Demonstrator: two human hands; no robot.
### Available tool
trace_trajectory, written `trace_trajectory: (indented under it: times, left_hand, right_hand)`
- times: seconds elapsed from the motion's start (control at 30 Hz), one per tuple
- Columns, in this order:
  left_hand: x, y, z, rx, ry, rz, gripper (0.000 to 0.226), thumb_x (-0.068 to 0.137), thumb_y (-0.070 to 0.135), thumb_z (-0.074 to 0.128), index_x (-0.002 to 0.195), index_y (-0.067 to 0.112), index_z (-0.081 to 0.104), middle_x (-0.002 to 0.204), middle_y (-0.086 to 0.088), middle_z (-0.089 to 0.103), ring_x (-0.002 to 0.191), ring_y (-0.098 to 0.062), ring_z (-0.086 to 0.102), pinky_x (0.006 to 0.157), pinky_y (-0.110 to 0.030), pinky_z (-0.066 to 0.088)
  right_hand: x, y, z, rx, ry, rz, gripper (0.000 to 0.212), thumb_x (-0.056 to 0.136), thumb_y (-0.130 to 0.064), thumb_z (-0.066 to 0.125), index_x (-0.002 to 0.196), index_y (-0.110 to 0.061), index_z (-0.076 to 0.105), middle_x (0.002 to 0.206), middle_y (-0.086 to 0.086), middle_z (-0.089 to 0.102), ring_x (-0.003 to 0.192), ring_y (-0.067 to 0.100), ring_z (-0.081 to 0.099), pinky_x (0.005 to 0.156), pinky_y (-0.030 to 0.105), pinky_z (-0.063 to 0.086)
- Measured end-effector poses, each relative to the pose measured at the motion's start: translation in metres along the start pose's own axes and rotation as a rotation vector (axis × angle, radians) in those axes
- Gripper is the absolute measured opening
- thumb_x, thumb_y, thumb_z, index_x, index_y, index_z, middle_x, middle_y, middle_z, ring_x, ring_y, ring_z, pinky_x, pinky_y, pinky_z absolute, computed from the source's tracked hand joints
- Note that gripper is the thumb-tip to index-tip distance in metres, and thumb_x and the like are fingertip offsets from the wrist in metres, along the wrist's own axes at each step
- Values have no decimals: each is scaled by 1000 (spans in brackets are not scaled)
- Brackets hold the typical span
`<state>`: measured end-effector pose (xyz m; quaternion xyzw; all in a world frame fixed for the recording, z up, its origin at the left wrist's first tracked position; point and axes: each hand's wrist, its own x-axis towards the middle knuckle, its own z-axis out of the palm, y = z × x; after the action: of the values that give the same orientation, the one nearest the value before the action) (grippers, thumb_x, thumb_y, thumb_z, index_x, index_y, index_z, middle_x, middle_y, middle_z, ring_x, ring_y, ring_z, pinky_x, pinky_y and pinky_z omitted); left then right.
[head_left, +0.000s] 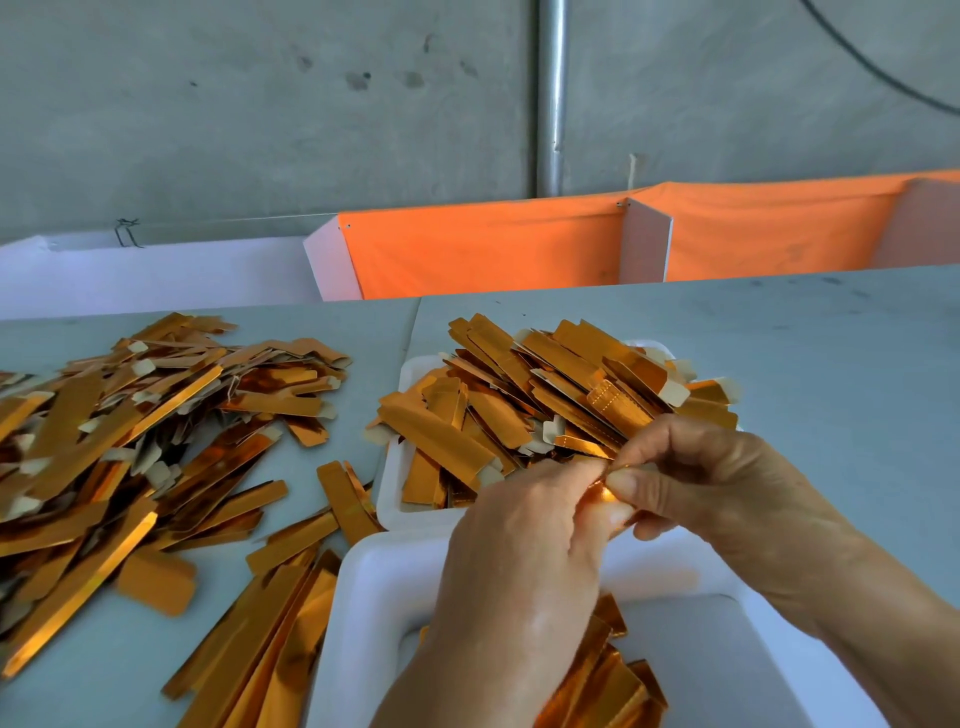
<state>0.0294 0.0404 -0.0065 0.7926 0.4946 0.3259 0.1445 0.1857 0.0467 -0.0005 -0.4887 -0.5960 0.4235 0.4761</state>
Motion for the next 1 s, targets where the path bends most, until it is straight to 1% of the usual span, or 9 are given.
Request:
trace_trajectory:
  times: [0.1, 0.3, 0.43, 0.6, 0.67, 0.77, 0.8, 0.9, 1.0]
  left_hand:
    - [-1, 3, 1, 19, 14, 28, 50, 85, 53, 58, 132, 40, 44, 116, 23, 54, 104, 0, 49, 84, -13, 39]
    - [0, -3, 0, 32, 1, 44, 46, 92, 49, 50, 135, 38, 40, 117, 21, 55, 106, -2, 50, 91, -17, 44]
    - [-3, -4, -6, -109, -25, -35, 49, 88, 54, 51, 135, 42, 42, 102, 27, 49, 104, -4, 50, 79, -13, 45]
    - [-3, -6, -10, -223, -81, -87, 44, 86, 54, 54, 128, 48, 43, 113, 25, 55, 104, -1, 53, 81, -11, 46]
    - [-1, -6, -12, -238, -99, -73, 41, 86, 51, 56, 126, 44, 49, 108, 25, 57, 101, 0, 54, 79, -10, 47]
    - [0, -9, -14, -248, -107, -57, 40, 86, 48, 56, 126, 43, 51, 111, 28, 57, 105, 5, 52, 82, -7, 43]
    - [0, -10, -14, -250, -111, -57, 41, 86, 48, 57, 127, 44, 50, 113, 29, 56, 107, 6, 51, 82, -6, 42]
    - [-1, -12, -13, -246, -124, -51, 43, 86, 48, 58, 128, 44, 50, 116, 29, 56, 109, 5, 50, 81, -4, 40]
    - [-1, -12, -12, -235, -126, -24, 45, 85, 49, 58, 129, 45, 49, 115, 33, 54, 105, 10, 49, 76, 1, 38]
  right_hand:
    - [0, 1, -1, 22, 28, 7, 9, 63, -22, 69, 69, -16, 71, 70, 9, 70, 62, 18, 66, 56, 20, 54]
    - [0, 2, -10, 157, -103, 124, 22, 78, -28, 59, 85, -14, 74, 86, 10, 72, 79, 19, 70, 68, 24, 58]
    - [0, -1, -18, 255, -90, 138, 14, 75, -21, 61, 78, -19, 74, 79, 10, 70, 70, 15, 67, 58, 20, 54]
    - [-1, -3, -23, 257, -127, 121, 7, 68, -19, 68, 74, -17, 72, 73, 11, 67, 64, 15, 65, 56, 21, 54]
    - [-2, -6, -26, 247, -180, 105, 16, 69, -21, 79, 79, -12, 71, 76, 13, 65, 68, 18, 65, 59, 23, 54]
    - [-4, -8, -30, 209, -261, 94, 39, 58, -31, 83, 88, -9, 70, 84, 11, 67, 75, 21, 67, 63, 24, 55]
    - [-4, -8, -30, 190, -271, 85, 39, 58, -30, 84, 88, -11, 70, 85, 10, 67, 76, 21, 67, 63, 25, 55]
    - [-4, -8, -26, 113, -236, 40, 13, 72, -17, 77, 82, -14, 70, 78, 11, 67, 70, 21, 65, 62, 24, 53]
    - [-5, -10, -23, 104, -224, 36, 6, 75, -14, 76, 75, -14, 70, 67, 8, 63, 59, 17, 59, 57, 22, 50]
